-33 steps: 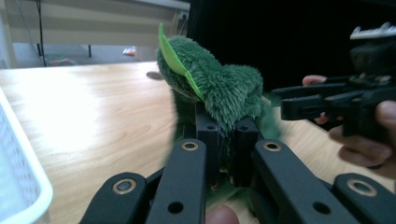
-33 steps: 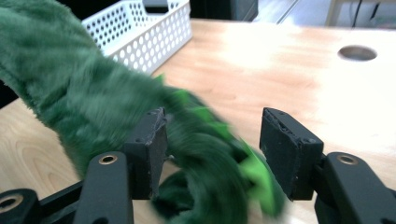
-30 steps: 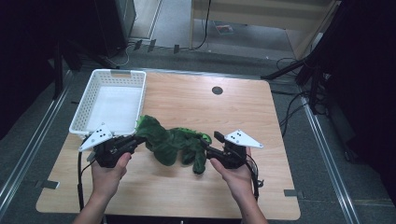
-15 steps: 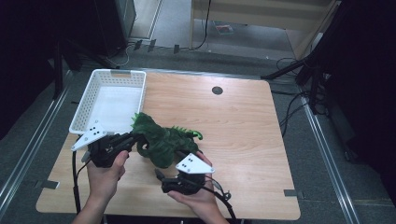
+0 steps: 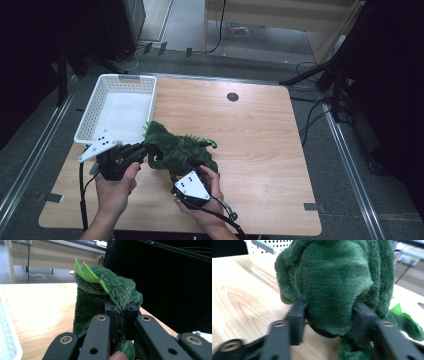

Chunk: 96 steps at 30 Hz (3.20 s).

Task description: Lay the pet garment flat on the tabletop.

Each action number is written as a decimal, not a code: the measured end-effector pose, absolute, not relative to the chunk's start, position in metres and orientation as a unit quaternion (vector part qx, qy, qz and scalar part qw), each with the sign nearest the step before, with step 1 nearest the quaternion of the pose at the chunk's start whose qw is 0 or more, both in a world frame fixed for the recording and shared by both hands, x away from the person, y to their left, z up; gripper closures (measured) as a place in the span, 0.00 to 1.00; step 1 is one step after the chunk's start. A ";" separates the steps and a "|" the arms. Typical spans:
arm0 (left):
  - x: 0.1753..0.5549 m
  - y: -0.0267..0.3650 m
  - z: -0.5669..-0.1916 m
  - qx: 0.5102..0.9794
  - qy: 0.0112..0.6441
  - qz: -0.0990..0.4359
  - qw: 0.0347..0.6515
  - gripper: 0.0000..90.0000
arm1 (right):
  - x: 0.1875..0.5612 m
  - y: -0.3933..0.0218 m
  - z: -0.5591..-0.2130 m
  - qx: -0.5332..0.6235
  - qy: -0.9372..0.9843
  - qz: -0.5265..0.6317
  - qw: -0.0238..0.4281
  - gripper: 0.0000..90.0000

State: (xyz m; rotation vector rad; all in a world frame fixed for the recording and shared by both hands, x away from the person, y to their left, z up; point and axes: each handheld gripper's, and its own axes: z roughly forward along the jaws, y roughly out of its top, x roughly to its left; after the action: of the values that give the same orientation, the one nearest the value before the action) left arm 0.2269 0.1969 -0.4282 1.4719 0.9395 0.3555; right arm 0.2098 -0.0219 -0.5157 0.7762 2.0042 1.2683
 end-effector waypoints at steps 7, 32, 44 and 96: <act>0.230 0.197 -0.433 0.641 0.419 0.160 0.623 0.95 | 0.216 -0.043 -0.503 0.276 0.770 0.511 0.264 0.96; 0.268 0.191 -0.491 0.687 0.427 0.010 0.588 0.49 | 0.258 -0.133 -0.465 0.381 0.687 0.619 -0.014 0.96; 0.258 0.154 -0.509 0.743 0.321 -0.042 0.586 0.26 | 0.246 -0.140 -0.437 0.313 0.687 0.656 0.001 0.95; 0.222 0.205 -0.423 0.712 0.176 0.042 0.679 0.97 | 0.240 -0.152 -0.412 0.289 0.722 0.623 0.086 0.94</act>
State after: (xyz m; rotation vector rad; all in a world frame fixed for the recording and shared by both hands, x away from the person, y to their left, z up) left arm 0.2224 0.2048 -0.4235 1.5983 0.3962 0.0937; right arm 0.2403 -0.1516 -0.4119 0.8617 2.1510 1.8555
